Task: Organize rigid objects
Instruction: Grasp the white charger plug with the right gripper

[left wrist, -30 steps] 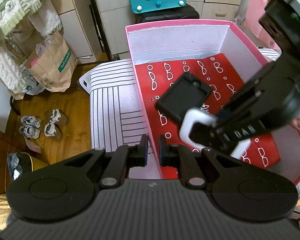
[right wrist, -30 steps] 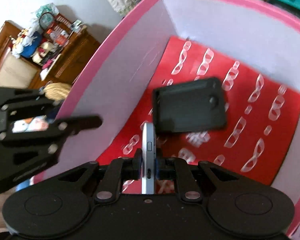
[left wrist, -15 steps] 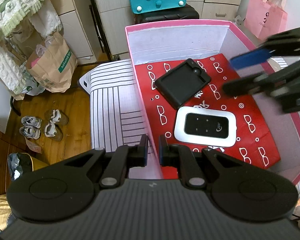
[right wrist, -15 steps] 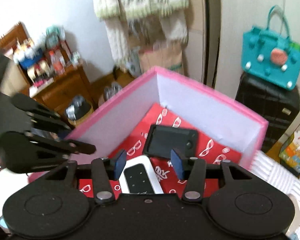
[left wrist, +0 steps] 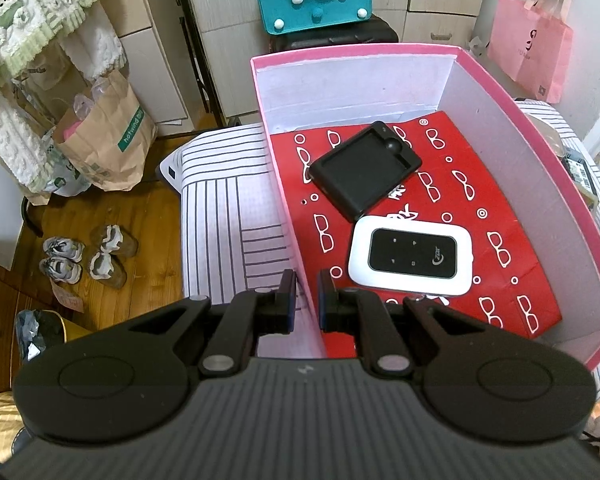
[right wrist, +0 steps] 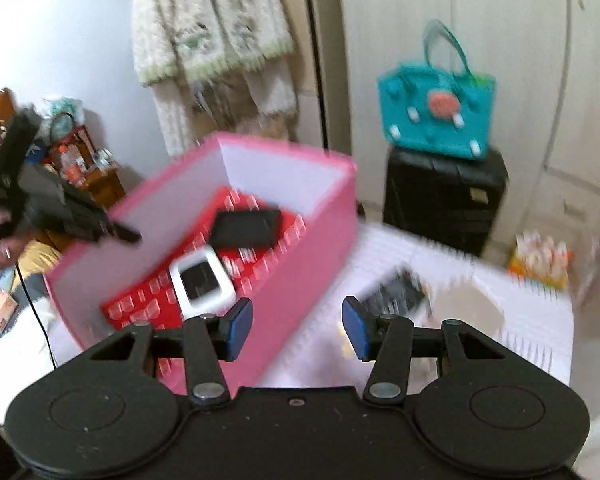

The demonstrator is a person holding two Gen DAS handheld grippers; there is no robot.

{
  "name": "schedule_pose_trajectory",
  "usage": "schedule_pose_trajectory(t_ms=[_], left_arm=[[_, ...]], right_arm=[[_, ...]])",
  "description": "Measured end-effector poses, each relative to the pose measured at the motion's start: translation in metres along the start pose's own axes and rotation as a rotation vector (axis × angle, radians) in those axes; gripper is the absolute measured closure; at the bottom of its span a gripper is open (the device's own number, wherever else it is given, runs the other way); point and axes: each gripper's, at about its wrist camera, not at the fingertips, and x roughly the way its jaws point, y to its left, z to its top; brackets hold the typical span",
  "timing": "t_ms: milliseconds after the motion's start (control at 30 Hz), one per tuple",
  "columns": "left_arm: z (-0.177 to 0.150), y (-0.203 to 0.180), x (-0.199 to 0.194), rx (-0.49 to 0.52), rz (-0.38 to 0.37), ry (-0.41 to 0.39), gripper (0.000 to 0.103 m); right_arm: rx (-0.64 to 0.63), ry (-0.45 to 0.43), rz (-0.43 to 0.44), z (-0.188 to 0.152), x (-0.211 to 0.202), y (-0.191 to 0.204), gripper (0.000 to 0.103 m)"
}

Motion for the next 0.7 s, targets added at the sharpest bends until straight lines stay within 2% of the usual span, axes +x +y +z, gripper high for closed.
schedule_pose_trajectory(t_ms=[200,300,500,700], left_arm=[[-0.002,0.001,-0.001,-0.014,-0.003,-0.010,0.094],[-0.002,0.002,-0.001,-0.021,-0.004,-0.010,0.094],[-0.002,0.002,-0.001,-0.031,-0.007,-0.012,0.094],[-0.003,0.003,-0.001,-0.035,-0.011,-0.016,0.093]], right_arm=[[0.021,0.088,-0.018,-0.049,0.016,-0.004,0.048],[0.007,0.121,-0.023,-0.062,0.027,0.000,0.041],[-0.032,0.139,-0.057,-0.067,0.050,0.011,0.038],[-0.044,0.117,-0.082,-0.064,0.067,0.018,0.036]])
